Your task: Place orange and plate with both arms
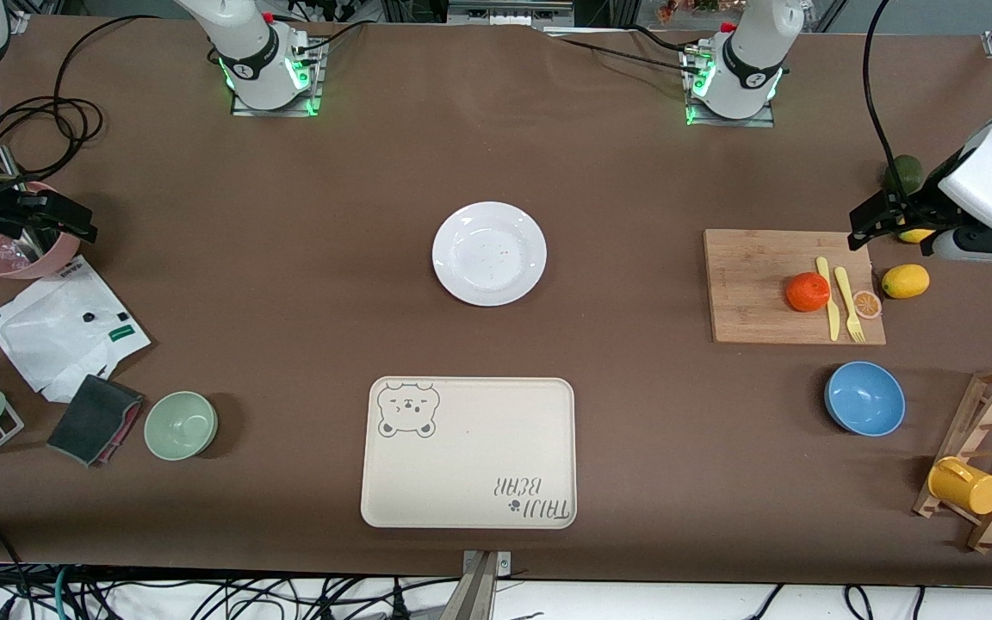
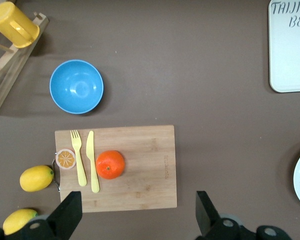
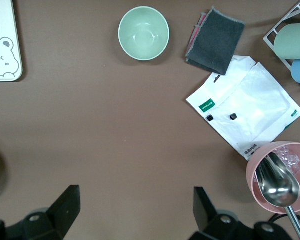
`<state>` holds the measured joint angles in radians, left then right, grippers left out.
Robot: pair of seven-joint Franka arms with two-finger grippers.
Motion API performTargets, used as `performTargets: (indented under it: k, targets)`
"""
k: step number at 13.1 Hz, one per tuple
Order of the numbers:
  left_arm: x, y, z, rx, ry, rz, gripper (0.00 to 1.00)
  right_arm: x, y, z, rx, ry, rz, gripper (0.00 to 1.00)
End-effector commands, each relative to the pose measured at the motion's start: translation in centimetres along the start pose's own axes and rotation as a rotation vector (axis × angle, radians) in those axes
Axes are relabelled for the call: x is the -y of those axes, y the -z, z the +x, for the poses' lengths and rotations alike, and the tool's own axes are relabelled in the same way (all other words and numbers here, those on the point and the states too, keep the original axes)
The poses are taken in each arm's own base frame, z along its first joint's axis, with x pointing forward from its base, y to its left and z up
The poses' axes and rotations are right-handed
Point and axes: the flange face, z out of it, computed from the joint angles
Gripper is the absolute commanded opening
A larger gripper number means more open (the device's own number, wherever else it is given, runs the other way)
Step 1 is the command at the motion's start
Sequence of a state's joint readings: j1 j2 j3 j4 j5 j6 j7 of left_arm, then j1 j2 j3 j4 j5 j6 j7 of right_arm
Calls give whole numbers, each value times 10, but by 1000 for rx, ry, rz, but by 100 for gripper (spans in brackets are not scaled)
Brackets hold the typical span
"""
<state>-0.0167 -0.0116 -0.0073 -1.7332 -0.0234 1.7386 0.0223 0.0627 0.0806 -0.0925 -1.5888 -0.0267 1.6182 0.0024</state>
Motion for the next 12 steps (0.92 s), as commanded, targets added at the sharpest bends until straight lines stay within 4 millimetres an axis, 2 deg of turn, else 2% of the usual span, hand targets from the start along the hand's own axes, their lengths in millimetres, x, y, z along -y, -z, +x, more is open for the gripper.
performTargets:
  k: [1, 12]
  targets:
    - [0, 7, -2, 17, 6, -12, 100, 2, 5, -8, -5, -6, -2, 100]
    - [9, 5, -1, 19, 17, -12, 100, 2, 4, -8, -2, -8, -2, 100]
